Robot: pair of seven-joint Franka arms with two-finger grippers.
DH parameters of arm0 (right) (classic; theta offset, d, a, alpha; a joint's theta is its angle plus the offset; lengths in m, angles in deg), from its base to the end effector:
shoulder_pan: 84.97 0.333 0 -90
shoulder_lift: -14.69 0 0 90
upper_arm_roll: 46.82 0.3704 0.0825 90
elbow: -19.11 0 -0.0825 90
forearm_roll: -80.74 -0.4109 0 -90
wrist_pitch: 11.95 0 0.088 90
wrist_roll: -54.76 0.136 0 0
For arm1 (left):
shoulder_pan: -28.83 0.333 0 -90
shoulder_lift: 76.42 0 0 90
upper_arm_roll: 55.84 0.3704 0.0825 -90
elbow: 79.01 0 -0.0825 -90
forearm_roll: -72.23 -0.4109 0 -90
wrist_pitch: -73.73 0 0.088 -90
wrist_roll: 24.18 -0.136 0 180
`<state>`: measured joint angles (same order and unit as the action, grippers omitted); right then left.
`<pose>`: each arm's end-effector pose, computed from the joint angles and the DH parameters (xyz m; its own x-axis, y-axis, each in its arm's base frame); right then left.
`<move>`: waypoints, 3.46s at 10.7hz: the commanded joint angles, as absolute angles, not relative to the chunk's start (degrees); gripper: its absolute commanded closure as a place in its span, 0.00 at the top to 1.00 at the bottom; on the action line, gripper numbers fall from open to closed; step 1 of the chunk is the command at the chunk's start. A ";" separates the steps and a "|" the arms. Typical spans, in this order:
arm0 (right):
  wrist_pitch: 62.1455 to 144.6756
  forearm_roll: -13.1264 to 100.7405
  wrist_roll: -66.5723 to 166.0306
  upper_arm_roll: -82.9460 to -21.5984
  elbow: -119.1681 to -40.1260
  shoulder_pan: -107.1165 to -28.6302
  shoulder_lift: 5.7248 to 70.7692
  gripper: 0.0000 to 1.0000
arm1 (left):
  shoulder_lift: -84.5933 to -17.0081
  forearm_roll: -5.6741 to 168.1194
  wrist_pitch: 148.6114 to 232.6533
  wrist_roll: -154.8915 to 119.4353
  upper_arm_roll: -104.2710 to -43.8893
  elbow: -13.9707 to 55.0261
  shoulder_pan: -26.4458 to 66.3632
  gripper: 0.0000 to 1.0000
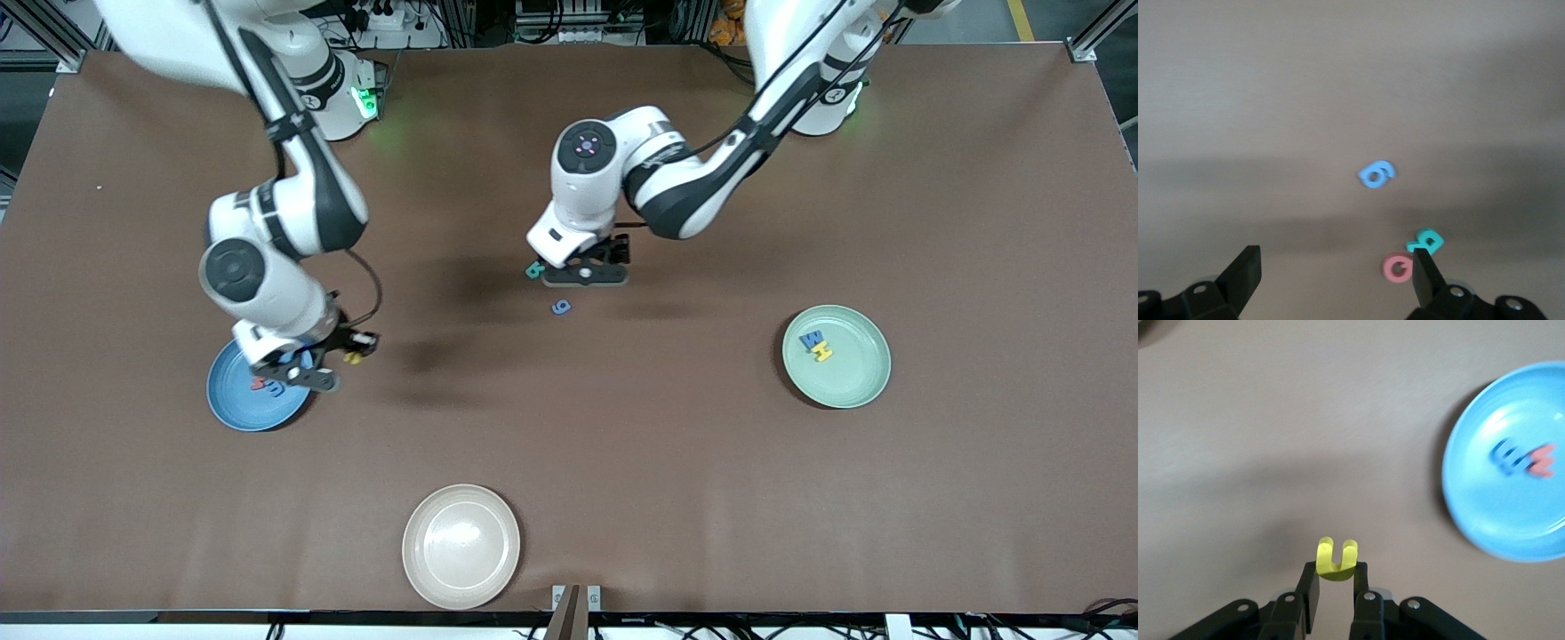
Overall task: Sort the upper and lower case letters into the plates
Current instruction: 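Grasp the yellow u with the right gripper and carry it toward the blue plate, then release the u on the blue plate while the left gripper lowers, then grasp the pink a with the left gripper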
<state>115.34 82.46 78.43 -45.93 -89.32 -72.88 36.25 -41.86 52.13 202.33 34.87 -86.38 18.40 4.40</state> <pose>0.6458 0.1466 0.3064 0.9850 -0.1685 -0.0363 -0.1673 -0.9853 0.0348 0.4660 -0.5559 0.2850 0.9981 -0.0612 0.0114 -0.0616 -0.9972 0.0418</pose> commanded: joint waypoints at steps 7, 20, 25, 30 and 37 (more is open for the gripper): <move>112.52 90.06 58.36 -44.89 -87.23 -88.83 40.97 0.63 | -36.79 45.78 207.58 6.97 -86.25 18.02 -0.79 1.00; 108.82 89.62 57.75 -44.71 -87.32 -88.84 42.29 1.00 | -32.21 38.74 215.59 -0.36 -85.99 21.36 -2.10 0.96; 108.82 89.53 57.49 -44.63 -87.24 -88.84 42.29 1.00 | -30.90 38.74 215.50 -1.23 -85.73 20.84 -2.19 0.84; 108.82 89.44 55.82 -44.63 -87.24 -89.28 42.38 1.00 | -30.63 38.83 215.33 -1.59 -85.64 20.66 -2.19 0.54; 108.82 85.69 56.17 -44.45 -86.89 -88.23 42.64 1.00 | -34.83 43.90 206.83 0.86 -86.77 20.66 -1.14 0.00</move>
